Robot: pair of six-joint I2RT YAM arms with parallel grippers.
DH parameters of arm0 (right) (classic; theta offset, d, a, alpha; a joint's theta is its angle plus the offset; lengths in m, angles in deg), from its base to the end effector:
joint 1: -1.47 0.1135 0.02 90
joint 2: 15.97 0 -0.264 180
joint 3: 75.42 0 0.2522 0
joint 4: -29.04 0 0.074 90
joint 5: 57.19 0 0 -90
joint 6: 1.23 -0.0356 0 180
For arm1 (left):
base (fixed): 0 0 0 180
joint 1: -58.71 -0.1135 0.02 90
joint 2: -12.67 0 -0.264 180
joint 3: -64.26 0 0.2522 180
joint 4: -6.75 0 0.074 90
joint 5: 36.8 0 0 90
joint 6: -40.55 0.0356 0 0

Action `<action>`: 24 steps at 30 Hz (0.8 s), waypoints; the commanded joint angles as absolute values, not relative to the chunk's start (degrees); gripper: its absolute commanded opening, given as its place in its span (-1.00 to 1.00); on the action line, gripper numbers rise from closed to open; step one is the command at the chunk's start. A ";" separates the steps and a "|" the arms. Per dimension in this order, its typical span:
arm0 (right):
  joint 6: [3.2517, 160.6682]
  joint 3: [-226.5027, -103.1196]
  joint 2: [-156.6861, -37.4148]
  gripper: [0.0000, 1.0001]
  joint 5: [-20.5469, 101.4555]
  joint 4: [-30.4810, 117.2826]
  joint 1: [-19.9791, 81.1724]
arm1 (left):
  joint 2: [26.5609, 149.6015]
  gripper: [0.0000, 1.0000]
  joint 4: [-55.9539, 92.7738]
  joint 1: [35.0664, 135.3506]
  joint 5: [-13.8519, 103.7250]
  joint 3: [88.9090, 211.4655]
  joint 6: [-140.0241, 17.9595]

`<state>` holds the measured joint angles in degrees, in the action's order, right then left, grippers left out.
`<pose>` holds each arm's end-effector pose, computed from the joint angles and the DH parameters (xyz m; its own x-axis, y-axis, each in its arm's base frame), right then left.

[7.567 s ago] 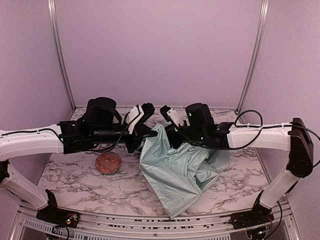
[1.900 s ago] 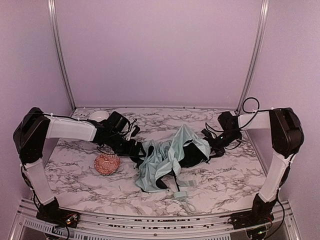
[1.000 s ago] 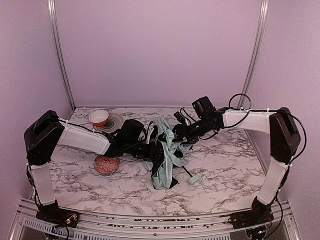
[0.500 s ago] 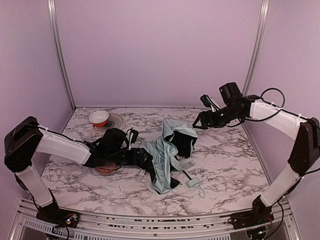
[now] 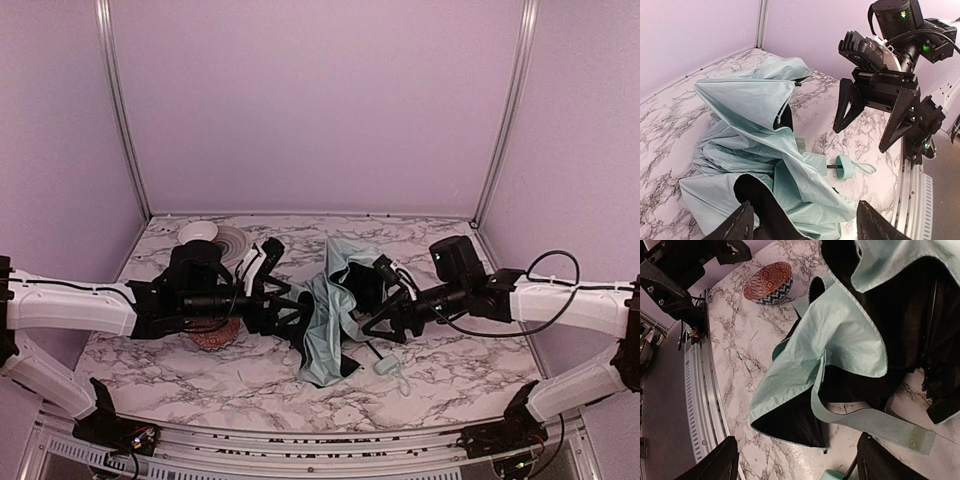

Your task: Put away the umbrella

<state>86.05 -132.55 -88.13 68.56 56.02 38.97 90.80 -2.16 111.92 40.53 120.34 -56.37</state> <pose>0.1929 0.1743 0.2305 -0.5702 -0.3889 -0.7236 -0.8123 0.3985 0.4258 0.1766 -0.2492 0.2525 -0.2447 0.1309 -0.9607 0.8862 0.4322 -0.1668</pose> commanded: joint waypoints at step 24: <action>91.77 -129.21 -95.01 0.73 37.18 47.87 61.77 | 112.31 0.75 2.75 100.81 47.04 134.18 -61.11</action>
<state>87.80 -126.91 -87.45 45.96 48.89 61.41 107.65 0.42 102.00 48.12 130.05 -56.11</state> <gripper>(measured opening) 0.853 0.874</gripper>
